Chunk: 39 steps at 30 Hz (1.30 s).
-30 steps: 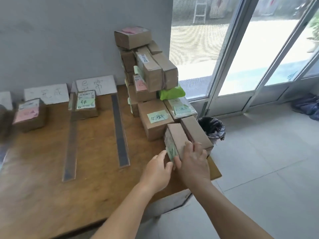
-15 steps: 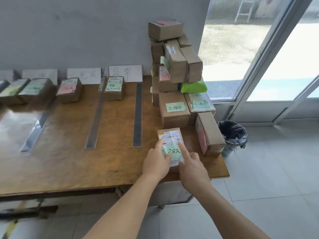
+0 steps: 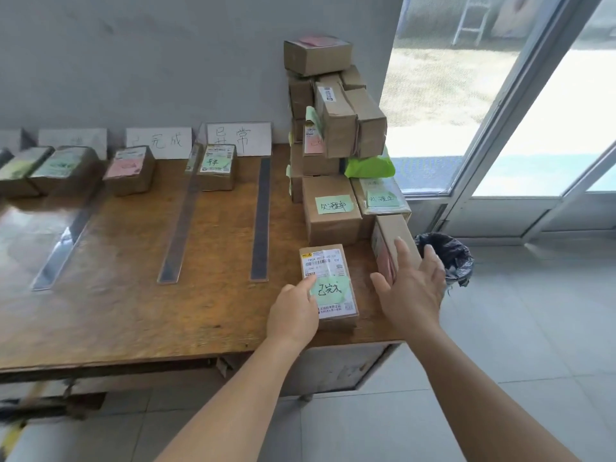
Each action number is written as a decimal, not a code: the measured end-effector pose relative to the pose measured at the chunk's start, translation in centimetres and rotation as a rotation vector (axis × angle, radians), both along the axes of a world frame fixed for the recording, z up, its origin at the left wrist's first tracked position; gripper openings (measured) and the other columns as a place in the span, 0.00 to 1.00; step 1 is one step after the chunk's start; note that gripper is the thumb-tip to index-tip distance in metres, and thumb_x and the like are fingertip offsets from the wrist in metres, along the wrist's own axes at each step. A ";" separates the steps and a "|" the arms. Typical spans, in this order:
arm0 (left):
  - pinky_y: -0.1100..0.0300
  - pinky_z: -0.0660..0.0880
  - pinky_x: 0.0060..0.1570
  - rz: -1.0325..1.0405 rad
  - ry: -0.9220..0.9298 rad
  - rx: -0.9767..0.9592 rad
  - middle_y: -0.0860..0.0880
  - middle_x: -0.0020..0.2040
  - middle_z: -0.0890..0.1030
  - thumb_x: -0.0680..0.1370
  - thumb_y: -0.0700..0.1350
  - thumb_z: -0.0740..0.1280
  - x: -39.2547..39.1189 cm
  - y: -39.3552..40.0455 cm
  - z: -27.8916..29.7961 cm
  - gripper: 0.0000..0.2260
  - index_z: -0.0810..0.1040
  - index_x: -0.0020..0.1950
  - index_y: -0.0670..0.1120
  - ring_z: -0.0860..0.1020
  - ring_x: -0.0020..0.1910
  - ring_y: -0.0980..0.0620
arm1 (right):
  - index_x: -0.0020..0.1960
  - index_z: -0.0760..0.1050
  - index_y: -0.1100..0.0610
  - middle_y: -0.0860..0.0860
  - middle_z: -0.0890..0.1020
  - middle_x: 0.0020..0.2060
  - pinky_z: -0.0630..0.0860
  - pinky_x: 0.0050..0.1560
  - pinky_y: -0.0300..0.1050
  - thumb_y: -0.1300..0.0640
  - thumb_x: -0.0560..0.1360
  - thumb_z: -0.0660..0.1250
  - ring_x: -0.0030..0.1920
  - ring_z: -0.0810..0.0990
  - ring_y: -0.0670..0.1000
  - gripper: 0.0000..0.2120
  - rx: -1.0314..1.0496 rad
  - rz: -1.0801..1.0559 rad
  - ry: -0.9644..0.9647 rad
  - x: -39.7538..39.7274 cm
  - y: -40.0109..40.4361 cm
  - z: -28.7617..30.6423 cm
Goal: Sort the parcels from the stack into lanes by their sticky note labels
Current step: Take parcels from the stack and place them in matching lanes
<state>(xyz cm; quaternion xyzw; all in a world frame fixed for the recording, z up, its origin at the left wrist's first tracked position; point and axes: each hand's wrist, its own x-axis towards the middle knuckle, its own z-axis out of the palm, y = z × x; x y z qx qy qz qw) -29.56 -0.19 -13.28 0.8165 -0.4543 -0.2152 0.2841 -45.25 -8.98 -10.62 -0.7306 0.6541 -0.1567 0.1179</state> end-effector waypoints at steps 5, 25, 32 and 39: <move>0.64 0.78 0.41 -0.011 -0.008 -0.002 0.50 0.59 0.74 0.82 0.46 0.57 0.0 0.0 0.0 0.19 0.66 0.74 0.54 0.74 0.48 0.56 | 0.68 0.61 0.46 0.56 0.62 0.69 0.61 0.68 0.56 0.42 0.71 0.69 0.67 0.61 0.60 0.29 0.092 -0.035 -0.082 -0.6 -1.4 -1.2; 0.65 0.79 0.39 0.032 0.029 -0.044 0.50 0.62 0.75 0.81 0.46 0.61 -0.3 0.1 -0.9 0.19 0.68 0.72 0.55 0.74 0.47 0.58 | 0.59 0.67 0.49 0.51 0.82 0.48 0.79 0.48 0.55 0.49 0.78 0.62 0.46 0.81 0.51 0.12 0.246 -0.189 -0.818 -3.4 0.7 -1.5; 0.74 0.68 0.25 0.071 0.095 0.030 0.50 0.65 0.76 0.81 0.49 0.60 -0.5 0.3 -0.8 0.18 0.68 0.71 0.48 0.77 0.58 0.53 | 0.63 0.66 0.51 0.53 0.81 0.51 0.80 0.49 0.53 0.50 0.79 0.61 0.48 0.81 0.51 0.14 0.388 -0.164 -0.765 -3.0 2.0 -2.8; 0.75 0.70 0.27 0.098 0.249 0.055 0.51 0.66 0.75 0.82 0.49 0.58 -0.7 0.4 -1.0 0.18 0.67 0.73 0.50 0.76 0.60 0.54 | 0.62 0.69 0.52 0.47 0.81 0.45 0.72 0.35 0.39 0.51 0.79 0.60 0.43 0.78 0.41 0.13 0.413 -0.120 -0.667 -3.6 2.2 -3.1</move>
